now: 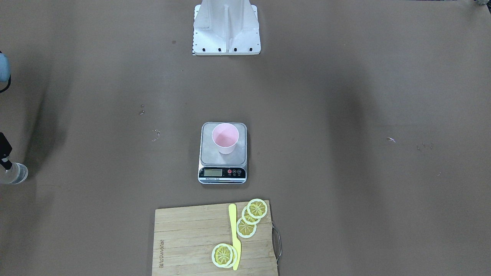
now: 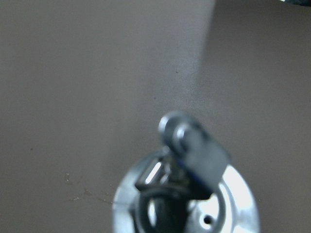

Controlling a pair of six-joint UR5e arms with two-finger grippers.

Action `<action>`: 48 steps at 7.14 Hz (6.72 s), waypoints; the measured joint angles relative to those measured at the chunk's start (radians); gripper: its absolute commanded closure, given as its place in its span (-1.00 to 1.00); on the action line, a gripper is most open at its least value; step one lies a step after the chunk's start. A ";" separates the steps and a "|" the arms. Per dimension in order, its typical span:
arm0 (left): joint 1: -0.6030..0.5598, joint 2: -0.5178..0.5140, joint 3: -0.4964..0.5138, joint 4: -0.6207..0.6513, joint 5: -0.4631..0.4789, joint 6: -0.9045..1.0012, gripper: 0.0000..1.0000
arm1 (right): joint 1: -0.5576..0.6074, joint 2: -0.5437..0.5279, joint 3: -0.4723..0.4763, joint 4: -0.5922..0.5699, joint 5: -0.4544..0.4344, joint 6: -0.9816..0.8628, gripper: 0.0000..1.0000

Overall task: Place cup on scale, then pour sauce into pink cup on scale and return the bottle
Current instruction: 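Carry the upright glass bottle with the right gripper to the table's far side, then lower the glass bottle onto the table with the right gripper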

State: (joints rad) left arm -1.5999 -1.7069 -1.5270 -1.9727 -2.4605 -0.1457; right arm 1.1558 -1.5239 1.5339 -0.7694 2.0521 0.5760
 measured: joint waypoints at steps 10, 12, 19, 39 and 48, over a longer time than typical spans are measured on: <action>-0.002 0.001 -0.004 0.002 0.000 -0.002 -0.95 | -0.015 0.001 -0.076 0.068 -0.041 -0.004 1.00; -0.003 0.001 -0.009 0.001 -0.003 -0.002 -0.95 | -0.024 0.020 -0.130 0.134 -0.047 -0.008 1.00; -0.004 0.001 -0.016 0.003 -0.006 -0.006 -0.95 | -0.032 0.031 -0.129 0.149 -0.028 -0.017 0.69; -0.004 0.001 -0.016 0.005 -0.007 -0.009 -0.95 | -0.030 0.003 -0.100 0.171 -0.037 -0.018 -0.10; -0.003 0.001 -0.016 0.006 -0.004 -0.009 -0.95 | -0.030 0.003 -0.100 0.171 -0.032 -0.015 -0.99</action>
State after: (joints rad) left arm -1.6030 -1.7058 -1.5428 -1.9666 -2.4648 -0.1549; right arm 1.1260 -1.5208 1.4335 -0.5982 2.0202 0.5605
